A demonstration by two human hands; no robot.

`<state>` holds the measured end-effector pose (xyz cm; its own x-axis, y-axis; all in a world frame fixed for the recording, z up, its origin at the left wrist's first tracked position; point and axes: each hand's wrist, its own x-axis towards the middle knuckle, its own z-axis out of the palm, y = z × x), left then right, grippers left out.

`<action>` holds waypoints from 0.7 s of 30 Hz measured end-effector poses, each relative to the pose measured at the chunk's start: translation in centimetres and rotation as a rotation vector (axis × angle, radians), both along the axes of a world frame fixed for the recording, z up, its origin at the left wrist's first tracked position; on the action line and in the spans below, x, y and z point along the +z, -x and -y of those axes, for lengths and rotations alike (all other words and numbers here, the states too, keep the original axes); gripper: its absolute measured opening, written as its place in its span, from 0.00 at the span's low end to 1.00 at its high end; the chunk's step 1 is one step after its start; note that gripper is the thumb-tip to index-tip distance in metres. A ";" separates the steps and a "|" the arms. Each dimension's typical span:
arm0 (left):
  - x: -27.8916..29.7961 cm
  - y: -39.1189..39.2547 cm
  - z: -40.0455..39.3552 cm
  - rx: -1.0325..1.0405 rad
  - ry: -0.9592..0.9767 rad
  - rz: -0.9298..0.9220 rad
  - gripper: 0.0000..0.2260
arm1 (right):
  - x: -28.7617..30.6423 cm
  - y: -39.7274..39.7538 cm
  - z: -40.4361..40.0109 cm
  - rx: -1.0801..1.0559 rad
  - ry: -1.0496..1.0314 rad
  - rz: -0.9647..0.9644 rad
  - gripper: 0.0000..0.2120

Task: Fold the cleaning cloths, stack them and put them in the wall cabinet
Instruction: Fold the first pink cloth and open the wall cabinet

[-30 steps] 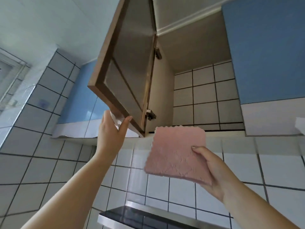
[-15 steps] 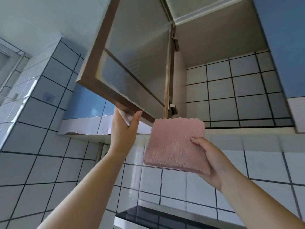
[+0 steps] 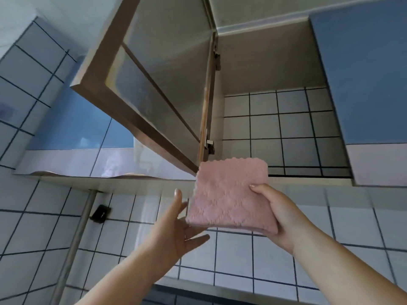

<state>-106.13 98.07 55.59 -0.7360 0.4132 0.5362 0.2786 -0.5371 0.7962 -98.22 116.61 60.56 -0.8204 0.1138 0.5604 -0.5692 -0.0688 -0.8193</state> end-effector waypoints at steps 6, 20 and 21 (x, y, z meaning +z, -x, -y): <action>4.5 -1.5 -3.9 0.162 0.027 -0.256 0.34 | 4.1 -0.1 -3.4 -0.177 -0.013 -0.032 0.11; 17.1 4.6 -12.1 0.423 0.057 -0.290 0.17 | 13.1 3.0 -9.2 -0.690 -0.751 -0.121 0.32; 17.5 4.9 -12.6 0.435 0.085 -0.304 0.18 | 13.2 3.8 -9.7 -0.803 -0.827 -0.145 0.30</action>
<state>-111.05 110.68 73.11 -0.6656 0.1563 0.7297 0.6857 -0.2576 0.6807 -102.04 126.27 73.75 -0.6007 0.1272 0.7893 -0.2985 0.8802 -0.3689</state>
